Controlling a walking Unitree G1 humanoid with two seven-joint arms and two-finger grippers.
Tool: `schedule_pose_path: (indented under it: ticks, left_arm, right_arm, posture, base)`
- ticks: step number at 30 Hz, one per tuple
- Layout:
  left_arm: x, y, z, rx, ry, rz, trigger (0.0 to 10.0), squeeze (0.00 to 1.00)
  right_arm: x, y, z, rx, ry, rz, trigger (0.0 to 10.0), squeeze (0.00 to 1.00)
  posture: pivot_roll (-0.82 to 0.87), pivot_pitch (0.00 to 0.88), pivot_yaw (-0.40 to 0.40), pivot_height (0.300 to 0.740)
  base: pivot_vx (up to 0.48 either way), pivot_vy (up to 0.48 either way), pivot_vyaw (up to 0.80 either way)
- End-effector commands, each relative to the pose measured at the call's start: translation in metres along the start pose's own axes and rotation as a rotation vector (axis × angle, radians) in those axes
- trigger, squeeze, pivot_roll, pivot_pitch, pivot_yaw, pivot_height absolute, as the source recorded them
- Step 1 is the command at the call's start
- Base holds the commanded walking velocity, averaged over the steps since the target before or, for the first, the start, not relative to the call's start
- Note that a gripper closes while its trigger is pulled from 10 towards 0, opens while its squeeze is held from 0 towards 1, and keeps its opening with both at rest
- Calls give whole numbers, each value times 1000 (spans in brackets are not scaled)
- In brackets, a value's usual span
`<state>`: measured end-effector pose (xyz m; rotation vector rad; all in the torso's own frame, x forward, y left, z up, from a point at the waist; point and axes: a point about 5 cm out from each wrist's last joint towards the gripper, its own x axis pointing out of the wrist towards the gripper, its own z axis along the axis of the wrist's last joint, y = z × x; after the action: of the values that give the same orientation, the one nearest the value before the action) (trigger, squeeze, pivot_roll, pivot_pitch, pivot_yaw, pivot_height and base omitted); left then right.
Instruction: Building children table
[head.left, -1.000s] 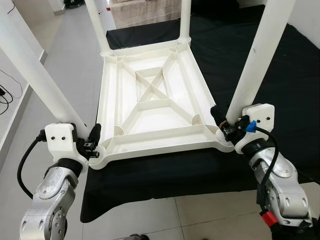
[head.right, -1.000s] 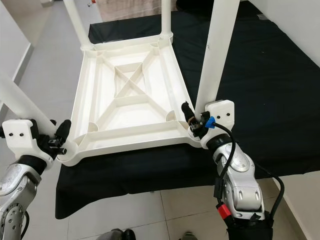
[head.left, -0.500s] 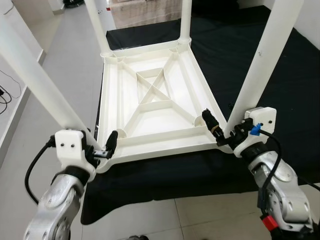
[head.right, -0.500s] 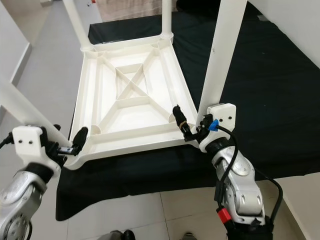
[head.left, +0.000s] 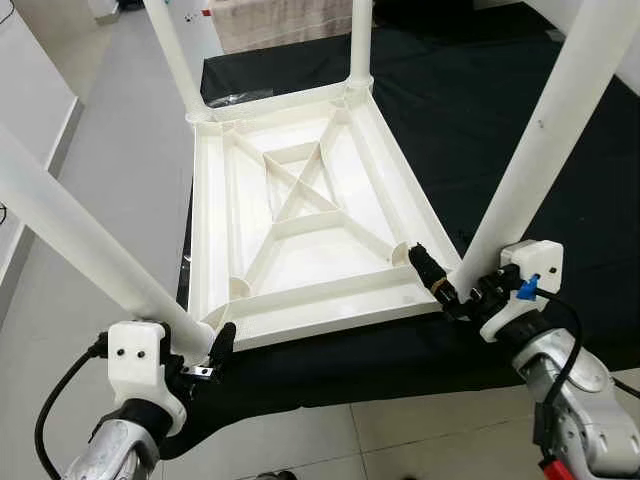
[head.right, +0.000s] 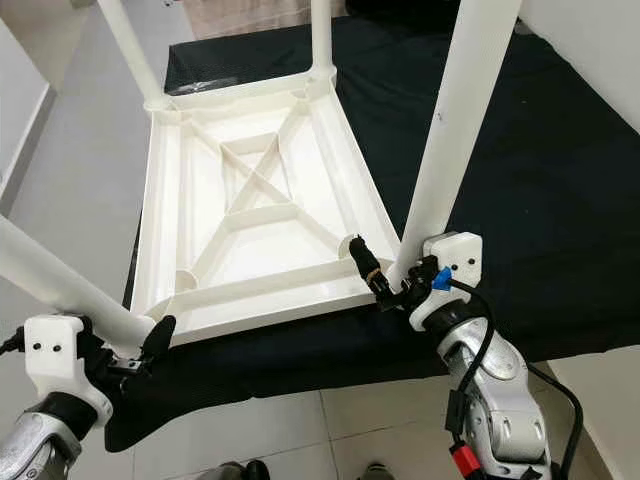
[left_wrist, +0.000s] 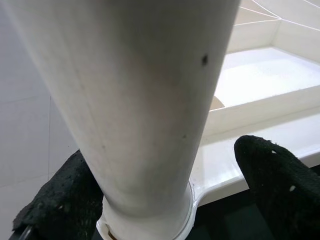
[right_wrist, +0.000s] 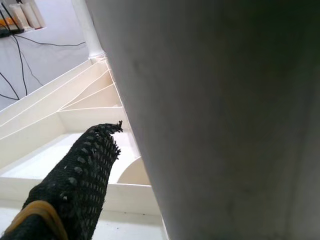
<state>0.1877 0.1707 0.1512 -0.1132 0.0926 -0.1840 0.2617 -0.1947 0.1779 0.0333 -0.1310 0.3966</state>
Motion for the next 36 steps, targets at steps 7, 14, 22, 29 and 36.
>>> schedule_pose_path:
  ticks: [7,14,22,29,36]
  left_arm:
    - [0,-27,5,7,-37,-183,10000,1000]
    - [2,-35,18,63,-110,-245,10000,1000]
    - [7,-34,24,91,-137,-232,10000,1000]
    - [10,-24,24,140,-149,-144,10000,1000]
    - [12,-5,29,203,-176,17,10000,1000]
  right_arm:
    - [1,5,-13,98,0,-17,10000,1000]
    - [-1,-6,3,117,-118,-79,10000,1000]
    - [5,11,18,-15,-149,82,10000,1000]
    - [8,16,19,-212,-111,158,10000,1000]
    - [6,0,21,-207,-101,86,10000,1000]
  posture:
    - [-9,220,96,740]
    - [-10,212,94,740]
    - [-12,203,97,740]
    - [-14,201,95,740]
    - [-15,209,89,740]
  base:
    - [0,0,0]
    - [0,0,0]
    - [0,0,0]
    - [0,0,0]
    - [0,0,0]
